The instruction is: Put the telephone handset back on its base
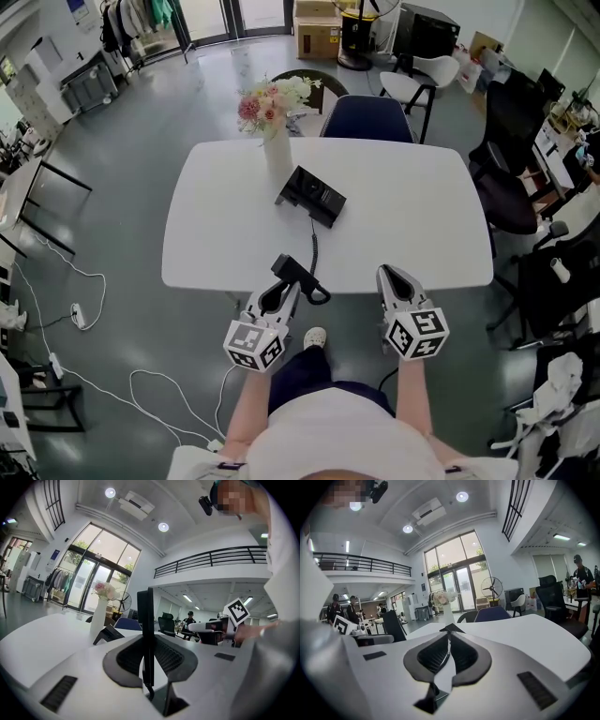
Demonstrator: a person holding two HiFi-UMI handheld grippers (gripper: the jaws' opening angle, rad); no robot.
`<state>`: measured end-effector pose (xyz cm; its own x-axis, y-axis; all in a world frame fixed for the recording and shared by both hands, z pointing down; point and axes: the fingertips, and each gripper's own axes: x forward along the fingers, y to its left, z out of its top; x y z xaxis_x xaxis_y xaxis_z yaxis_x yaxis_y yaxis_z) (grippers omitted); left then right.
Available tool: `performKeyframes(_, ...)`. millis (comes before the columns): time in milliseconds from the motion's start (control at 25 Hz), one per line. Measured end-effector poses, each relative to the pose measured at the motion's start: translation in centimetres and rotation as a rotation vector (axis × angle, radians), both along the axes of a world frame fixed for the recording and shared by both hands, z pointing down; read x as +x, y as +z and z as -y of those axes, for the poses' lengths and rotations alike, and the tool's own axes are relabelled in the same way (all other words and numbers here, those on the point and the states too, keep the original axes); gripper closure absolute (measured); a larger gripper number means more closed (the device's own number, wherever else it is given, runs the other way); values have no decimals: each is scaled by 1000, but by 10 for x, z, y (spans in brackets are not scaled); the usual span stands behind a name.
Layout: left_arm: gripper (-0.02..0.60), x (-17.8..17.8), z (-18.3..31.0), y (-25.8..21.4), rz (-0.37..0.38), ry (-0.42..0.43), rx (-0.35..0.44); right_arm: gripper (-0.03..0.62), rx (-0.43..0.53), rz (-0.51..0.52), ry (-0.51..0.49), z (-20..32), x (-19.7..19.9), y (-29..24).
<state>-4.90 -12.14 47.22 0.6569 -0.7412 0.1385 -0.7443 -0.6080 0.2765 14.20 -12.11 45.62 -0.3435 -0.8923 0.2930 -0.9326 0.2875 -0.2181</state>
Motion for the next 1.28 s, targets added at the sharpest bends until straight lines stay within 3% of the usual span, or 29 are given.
performKeyframes(640,503,-4,68,6,-14,33,4,553,13,-4,8,67,-10,5)
performKeyframes(1000,503,11,71,13,-53,88,-29,554,-34,-16,33,63,-7,15)
performKeyframes(1280,503,13,71,29,-68,66,-69,554,-73,-12,10,62,-8,33)
